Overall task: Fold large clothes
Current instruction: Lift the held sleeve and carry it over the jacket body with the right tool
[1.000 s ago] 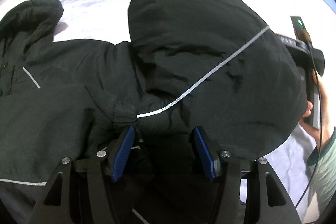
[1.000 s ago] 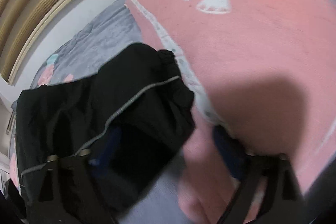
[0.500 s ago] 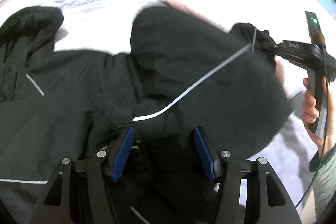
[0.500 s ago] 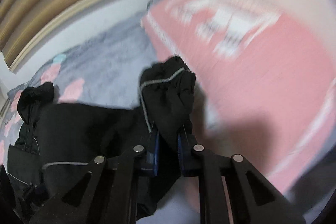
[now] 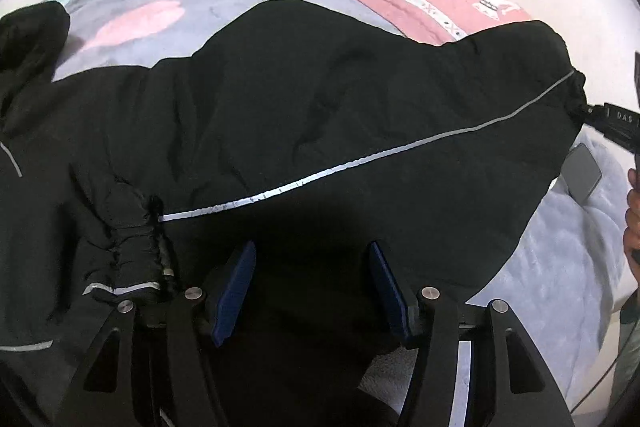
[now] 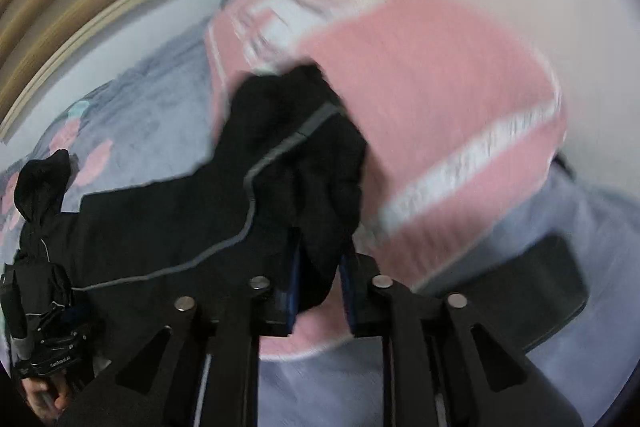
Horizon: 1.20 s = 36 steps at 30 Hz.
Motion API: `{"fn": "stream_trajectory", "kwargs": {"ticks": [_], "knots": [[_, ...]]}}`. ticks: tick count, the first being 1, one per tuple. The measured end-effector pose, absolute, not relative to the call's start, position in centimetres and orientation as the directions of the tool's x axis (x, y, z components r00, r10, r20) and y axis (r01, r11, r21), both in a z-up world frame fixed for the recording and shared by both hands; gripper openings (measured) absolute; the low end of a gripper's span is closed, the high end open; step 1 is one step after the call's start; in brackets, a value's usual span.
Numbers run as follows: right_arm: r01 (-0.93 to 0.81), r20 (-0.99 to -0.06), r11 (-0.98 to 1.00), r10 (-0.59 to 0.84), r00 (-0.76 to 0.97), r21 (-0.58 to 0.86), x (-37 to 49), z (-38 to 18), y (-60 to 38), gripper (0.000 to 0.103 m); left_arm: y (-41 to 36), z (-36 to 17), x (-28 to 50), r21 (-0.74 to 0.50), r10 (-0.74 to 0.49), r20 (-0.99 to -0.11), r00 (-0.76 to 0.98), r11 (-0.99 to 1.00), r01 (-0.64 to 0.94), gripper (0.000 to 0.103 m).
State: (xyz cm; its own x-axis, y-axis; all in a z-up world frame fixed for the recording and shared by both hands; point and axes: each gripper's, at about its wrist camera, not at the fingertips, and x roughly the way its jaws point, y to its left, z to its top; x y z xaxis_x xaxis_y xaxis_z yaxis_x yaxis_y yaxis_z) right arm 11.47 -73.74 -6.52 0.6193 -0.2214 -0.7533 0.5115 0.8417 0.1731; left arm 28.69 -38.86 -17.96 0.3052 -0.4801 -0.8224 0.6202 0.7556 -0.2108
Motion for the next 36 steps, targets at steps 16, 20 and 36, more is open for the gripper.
{"fn": "stream_trajectory", "kwargs": {"ticks": [16,20,36], "knots": [[0.431,-0.659,0.804,-0.067,0.749,0.409,14.7,-4.8,-76.8,0.035,-37.7,-17.6,27.5,-0.216,-0.518,-0.787,0.335,0.74,0.637,0.061],[0.459,-0.591,0.852,-0.24,0.77,0.253,13.3,-1.6,-74.4,0.027,-36.8,-16.8,26.5,-0.225,-0.552,-0.744,0.375,0.737,0.637,0.061],[0.45,-0.66,0.882,-0.255,0.707,0.141,14.0,-0.9,-69.3,0.026,-28.6,-10.3,25.9,-0.288,-0.589,-0.721,0.366,0.735,0.614,0.061]]}}
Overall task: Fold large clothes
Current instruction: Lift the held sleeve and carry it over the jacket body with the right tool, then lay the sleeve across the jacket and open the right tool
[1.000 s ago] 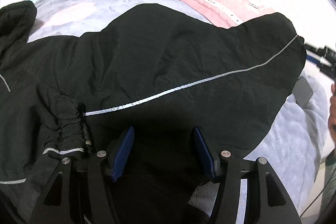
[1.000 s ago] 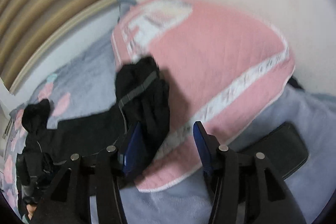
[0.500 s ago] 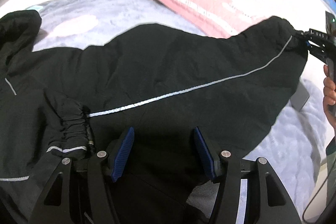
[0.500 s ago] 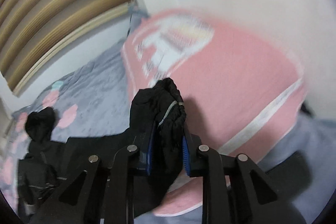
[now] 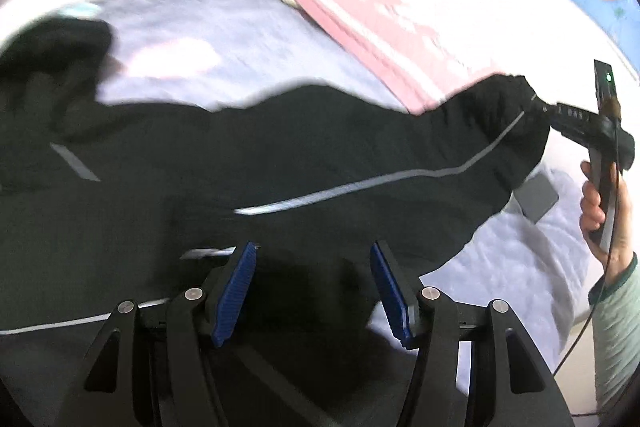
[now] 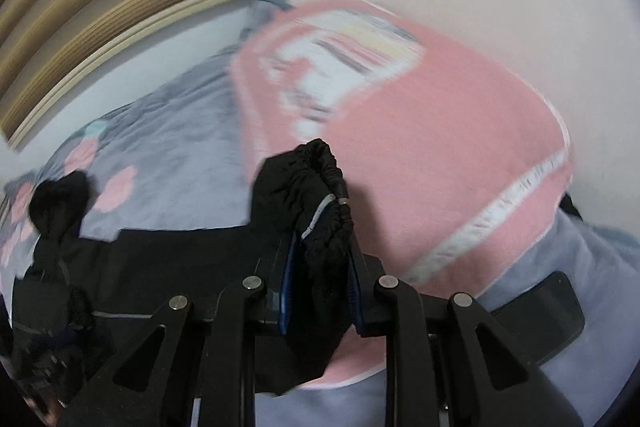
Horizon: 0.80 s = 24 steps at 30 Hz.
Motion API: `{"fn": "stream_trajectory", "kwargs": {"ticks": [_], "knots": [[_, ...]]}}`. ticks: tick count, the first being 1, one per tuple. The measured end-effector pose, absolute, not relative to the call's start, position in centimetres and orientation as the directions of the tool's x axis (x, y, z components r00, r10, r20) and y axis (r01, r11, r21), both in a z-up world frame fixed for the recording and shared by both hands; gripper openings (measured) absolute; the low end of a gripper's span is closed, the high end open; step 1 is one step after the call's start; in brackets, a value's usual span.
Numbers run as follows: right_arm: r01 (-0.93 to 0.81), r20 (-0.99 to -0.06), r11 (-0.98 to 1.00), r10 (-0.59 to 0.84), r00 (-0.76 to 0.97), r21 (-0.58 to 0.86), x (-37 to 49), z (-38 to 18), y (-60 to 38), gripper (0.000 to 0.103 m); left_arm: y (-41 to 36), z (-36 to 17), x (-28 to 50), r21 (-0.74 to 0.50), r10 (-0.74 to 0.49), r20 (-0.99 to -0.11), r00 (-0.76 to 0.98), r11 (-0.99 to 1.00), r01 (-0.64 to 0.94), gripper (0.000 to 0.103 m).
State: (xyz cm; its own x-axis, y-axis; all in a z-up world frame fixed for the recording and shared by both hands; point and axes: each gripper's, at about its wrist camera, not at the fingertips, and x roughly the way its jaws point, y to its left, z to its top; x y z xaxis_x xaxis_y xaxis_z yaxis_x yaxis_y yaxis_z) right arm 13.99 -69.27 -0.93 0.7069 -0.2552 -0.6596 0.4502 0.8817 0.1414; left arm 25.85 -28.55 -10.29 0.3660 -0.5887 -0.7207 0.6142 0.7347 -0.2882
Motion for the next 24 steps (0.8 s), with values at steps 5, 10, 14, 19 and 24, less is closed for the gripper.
{"fn": "stream_trajectory", "kwargs": {"ticks": [5,10,14,19,24], "knots": [[0.302,-0.637,0.949,-0.178,0.75,0.09,16.1,2.5,-58.7,0.026,-20.2,-6.4,24.9,-0.229,-0.521,-0.71,0.474,0.807,0.544,0.061],[0.131,-0.633,0.99,-0.067,0.771,0.055,18.8,4.2,-46.8,0.026,-12.6,-4.7,23.4,-0.194,-0.457,-0.706,0.542,0.86,0.473,0.061],[0.015,-0.644,0.999,0.007,0.765,0.029,20.7,4.4,-37.2,0.026,-6.7,-4.4,22.4,-0.214,-0.436,-0.688,0.58,0.886,0.411,0.061],[-0.106,-0.671,0.994,0.086,0.736,0.01,22.4,3.3,-26.3,0.026,-1.8,-4.5,21.5,-0.235,-0.42,-0.672,0.61,0.902,0.362,0.061],[-0.204,-0.724,0.978,0.167,0.669,0.037,24.7,-0.5,-17.3,0.026,2.7,-5.7,21.1,-0.252,-0.401,-0.67,0.624,0.914,0.317,0.061]]}}
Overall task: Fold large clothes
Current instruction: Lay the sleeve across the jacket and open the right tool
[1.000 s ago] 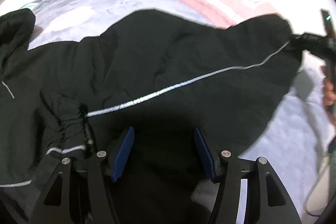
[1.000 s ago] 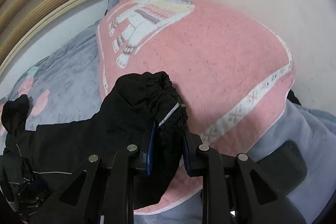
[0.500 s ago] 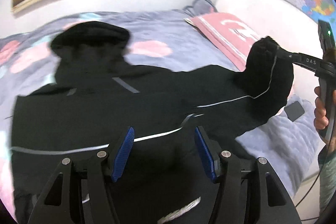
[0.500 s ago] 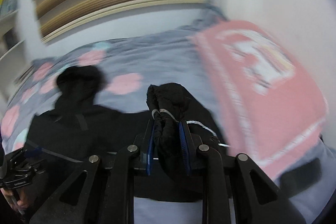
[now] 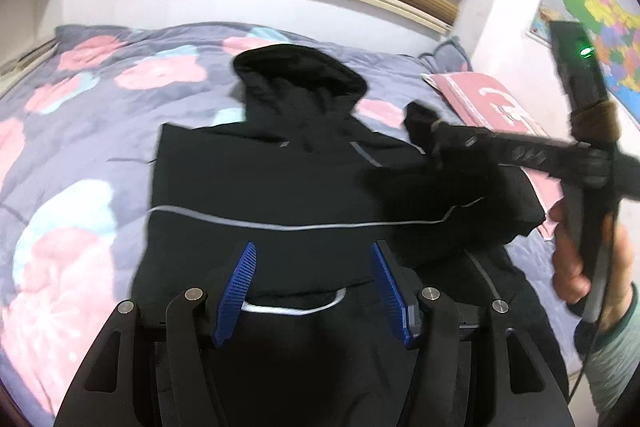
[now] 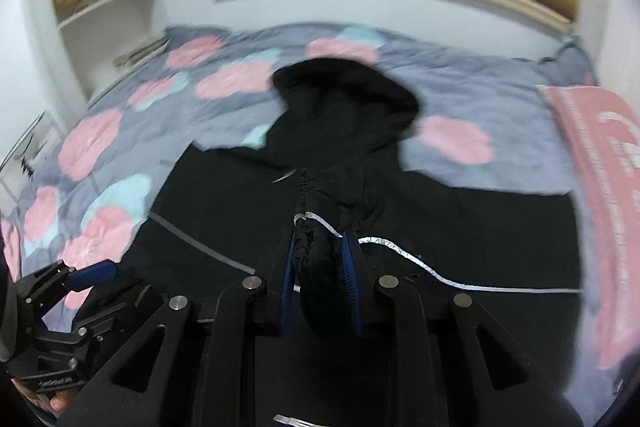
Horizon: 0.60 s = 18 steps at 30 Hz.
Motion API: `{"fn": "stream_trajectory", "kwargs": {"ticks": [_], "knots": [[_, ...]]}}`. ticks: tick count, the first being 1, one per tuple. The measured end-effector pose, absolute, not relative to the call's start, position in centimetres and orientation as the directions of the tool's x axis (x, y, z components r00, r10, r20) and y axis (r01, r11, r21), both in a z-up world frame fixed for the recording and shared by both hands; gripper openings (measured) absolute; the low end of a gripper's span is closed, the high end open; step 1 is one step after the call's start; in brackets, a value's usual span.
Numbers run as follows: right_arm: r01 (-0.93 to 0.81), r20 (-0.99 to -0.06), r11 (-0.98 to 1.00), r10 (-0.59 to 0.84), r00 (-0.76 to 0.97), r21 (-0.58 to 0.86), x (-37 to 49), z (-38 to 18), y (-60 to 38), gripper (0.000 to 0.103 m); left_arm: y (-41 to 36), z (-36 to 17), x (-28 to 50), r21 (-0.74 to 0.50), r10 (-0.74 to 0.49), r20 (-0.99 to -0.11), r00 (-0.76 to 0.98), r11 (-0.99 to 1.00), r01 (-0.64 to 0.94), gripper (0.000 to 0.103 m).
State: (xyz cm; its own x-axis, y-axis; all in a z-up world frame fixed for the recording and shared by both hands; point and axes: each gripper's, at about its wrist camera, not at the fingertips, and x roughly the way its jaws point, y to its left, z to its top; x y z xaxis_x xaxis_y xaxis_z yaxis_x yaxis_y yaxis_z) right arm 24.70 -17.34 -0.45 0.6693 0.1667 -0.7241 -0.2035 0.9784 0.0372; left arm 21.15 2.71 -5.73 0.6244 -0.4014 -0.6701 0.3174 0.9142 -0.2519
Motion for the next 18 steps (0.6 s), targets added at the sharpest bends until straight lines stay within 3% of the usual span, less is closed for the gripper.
{"fn": "stream_trajectory", "kwargs": {"ticks": [6,10,13,18], "knots": [[-0.265,-0.824,0.958,0.236,0.515,0.108,27.7,-9.2,-11.3,0.026,6.5,-8.1,21.3,-0.271,-0.387,-0.696,0.605,0.921,0.279,0.061],[-0.26,-0.85,0.959,0.227,0.475,0.11,29.0,-13.7,-9.6,0.037,7.4,-9.4,21.7,-0.275,-0.391,-0.716,0.578,0.919,0.281,0.061],[-0.289,-0.842,0.95,0.254,0.477,0.123,28.5,-13.5,-9.1,0.053,7.7,-10.0,22.2,-0.302,-0.418,-0.721,0.553,0.907,0.292,0.061],[-0.308,-0.792,0.94,0.296,0.534,0.144,25.8,-9.6,-11.7,0.054,7.2,-10.2,23.7,-0.414,-0.527,-0.697,0.485,0.849,0.327,0.061]]}}
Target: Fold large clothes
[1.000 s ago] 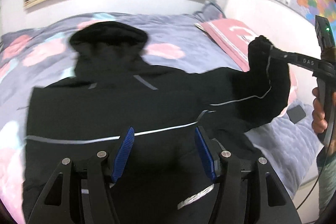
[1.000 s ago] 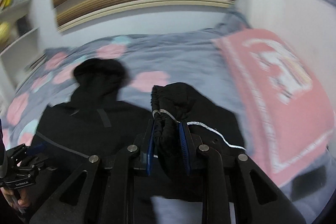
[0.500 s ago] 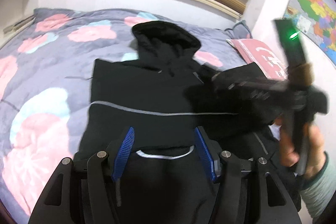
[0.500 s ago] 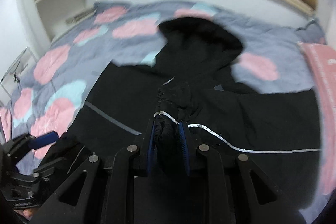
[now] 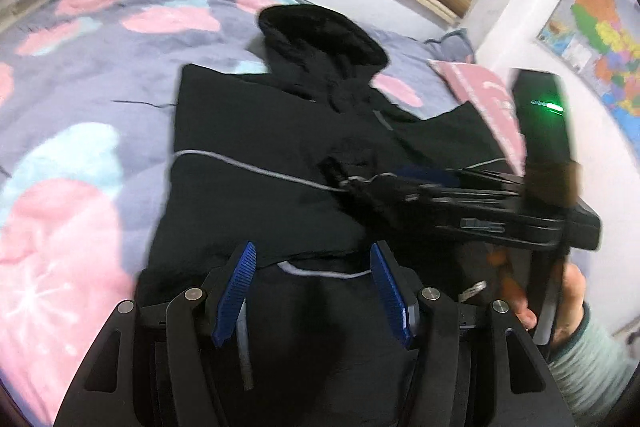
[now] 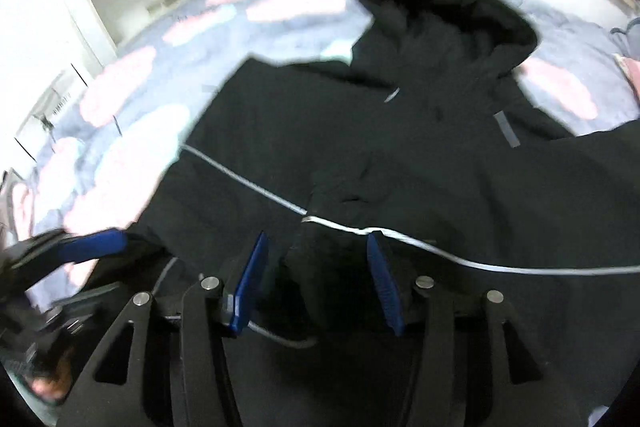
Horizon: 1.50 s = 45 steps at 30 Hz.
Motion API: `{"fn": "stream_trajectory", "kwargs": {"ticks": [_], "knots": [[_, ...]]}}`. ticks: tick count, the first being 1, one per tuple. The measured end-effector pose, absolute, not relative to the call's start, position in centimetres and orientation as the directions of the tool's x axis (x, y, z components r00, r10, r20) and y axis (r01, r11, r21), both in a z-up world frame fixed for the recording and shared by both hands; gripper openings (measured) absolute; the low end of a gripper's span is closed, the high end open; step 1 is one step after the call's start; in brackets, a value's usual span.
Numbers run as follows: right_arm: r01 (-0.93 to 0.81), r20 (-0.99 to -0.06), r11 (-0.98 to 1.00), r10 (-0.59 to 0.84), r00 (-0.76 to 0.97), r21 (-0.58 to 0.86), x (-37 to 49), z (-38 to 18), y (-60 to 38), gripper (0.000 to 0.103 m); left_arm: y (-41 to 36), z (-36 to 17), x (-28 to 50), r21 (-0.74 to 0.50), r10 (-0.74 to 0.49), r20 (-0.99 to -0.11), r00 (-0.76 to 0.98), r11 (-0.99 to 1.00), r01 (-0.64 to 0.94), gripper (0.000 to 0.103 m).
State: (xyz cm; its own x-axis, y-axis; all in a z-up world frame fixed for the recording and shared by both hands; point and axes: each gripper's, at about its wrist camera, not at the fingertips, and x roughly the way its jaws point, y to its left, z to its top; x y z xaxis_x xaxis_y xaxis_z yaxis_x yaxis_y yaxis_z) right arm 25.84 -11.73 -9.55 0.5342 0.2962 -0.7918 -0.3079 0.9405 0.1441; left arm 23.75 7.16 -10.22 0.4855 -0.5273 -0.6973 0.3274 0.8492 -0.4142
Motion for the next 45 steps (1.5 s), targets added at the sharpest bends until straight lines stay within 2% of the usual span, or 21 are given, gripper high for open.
{"fn": "stream_trajectory", "kwargs": {"ticks": [4,10,14,18,19,20,21,23,25,31,34,38,42,45], "knots": [[-0.242,-0.736,0.955,0.288,0.612,0.172,23.2,-6.1,-17.1,0.055,5.9,-11.0,26.5,-0.548,-0.636,-0.668,0.387,0.772,0.324,0.061],[-0.119,-0.694,0.981,0.191,0.695,0.151,19.8,-3.7,-24.9,0.061,2.4,-13.8,30.9,-0.6,-0.654,-0.689,0.313,0.757,0.259,0.061],[-0.053,-0.698,0.985,0.154,0.699,0.165,19.0,-3.8,-28.7,0.061,-0.1,-15.5,32.3,-0.601,-0.645,-0.704,0.298,0.764,0.236,0.061],[0.003,-0.713,0.993,0.081,0.697,0.116,18.8,-4.2,-30.8,0.061,-3.2,-16.2,33.5,-0.591,-0.64,-0.711,0.289,0.768,0.247,0.061],[0.013,-0.715,0.994,0.071,0.695,0.111,18.7,-4.2,-31.2,0.061,-3.8,-16.3,33.6,-0.573,-0.624,-0.724,0.294,0.781,0.249,0.057],[0.022,-0.716,0.994,0.063,0.695,0.109,18.7,-4.2,-31.7,0.061,-4.5,-16.2,33.6,-0.539,-0.594,-0.741,0.313,0.804,0.252,0.038],[0.029,-0.716,0.994,0.057,0.696,0.108,18.6,-4.2,-32.1,0.061,-4.7,-15.9,33.6,-0.518,-0.581,-0.744,0.331,0.814,0.265,0.029],[0.047,-0.712,0.995,0.034,0.701,0.094,18.5,-4.0,-32.8,0.061,-4.4,-14.7,33.3,-0.515,-0.587,-0.72,0.37,0.809,0.284,0.022],[0.058,-0.704,0.995,0.015,0.71,0.08,18.4,-3.7,-33.0,0.066,-3.2,-12.6,32.8,-0.486,-0.567,-0.696,0.44,0.823,0.294,0.021],[0.048,-0.714,0.994,0.039,0.699,0.101,20.4,-4.4,-32.5,0.067,4.3,-8.2,31.5,-0.454,-0.511,-0.646,0.567,0.854,0.253,0.021],[0.017,-0.744,0.995,0.063,0.666,0.1,22.2,-6.5,-30.6,0.067,7.8,-9.5,31.7,-0.478,-0.508,-0.677,0.533,0.853,0.207,0.021],[0.044,-0.841,0.996,0.038,0.539,0.074,25.7,-12.5,-28.6,0.067,9.0,-15.7,32.9,-0.458,-0.462,-0.795,0.393,0.882,0.11,0.023],[0.036,-0.849,0.997,-0.071,0.524,-0.062,26.4,-14.4,-26.8,0.07,10.0,-16.6,33.2,-0.531,-0.514,-0.753,0.411,0.843,0.082,0.025],[0.035,-0.873,0.999,-0.039,0.487,-0.025,26.8,-13.8,-27.6,0.07,10.1,-14.3,32.1,-0.463,-0.452,-0.747,0.488,0.88,0.107,0.029]]}}
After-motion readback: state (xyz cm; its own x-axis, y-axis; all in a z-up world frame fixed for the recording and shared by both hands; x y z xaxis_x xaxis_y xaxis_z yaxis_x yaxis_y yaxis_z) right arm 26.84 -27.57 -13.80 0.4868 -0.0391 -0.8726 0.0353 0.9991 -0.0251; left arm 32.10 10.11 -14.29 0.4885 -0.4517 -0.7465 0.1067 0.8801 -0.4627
